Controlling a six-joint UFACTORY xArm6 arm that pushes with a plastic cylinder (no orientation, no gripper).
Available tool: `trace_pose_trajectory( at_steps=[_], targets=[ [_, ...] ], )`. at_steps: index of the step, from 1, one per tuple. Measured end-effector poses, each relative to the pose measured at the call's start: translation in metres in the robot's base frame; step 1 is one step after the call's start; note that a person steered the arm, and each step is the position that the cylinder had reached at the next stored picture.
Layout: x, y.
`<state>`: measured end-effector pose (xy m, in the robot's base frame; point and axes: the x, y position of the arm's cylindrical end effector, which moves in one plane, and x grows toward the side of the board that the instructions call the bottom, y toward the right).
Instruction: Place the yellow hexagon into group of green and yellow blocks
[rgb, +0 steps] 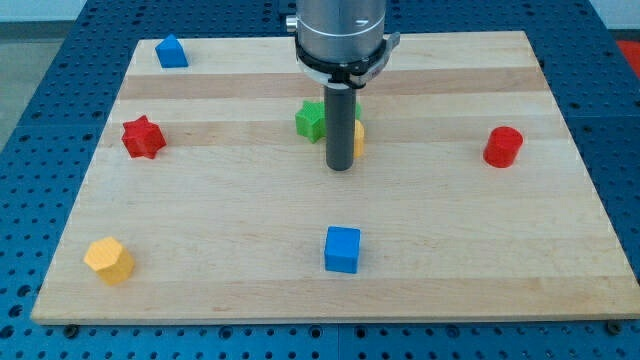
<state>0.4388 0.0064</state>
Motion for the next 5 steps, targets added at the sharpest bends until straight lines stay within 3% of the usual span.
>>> trace_pose_trajectory(
  at_steps=[1,2,3,4,5],
  targets=[
    [0.014,-0.022],
    [0.015,-0.085],
    [0.017,-0.198],
    [0.067,-0.298],
    [0.099,-0.310]
  ],
)
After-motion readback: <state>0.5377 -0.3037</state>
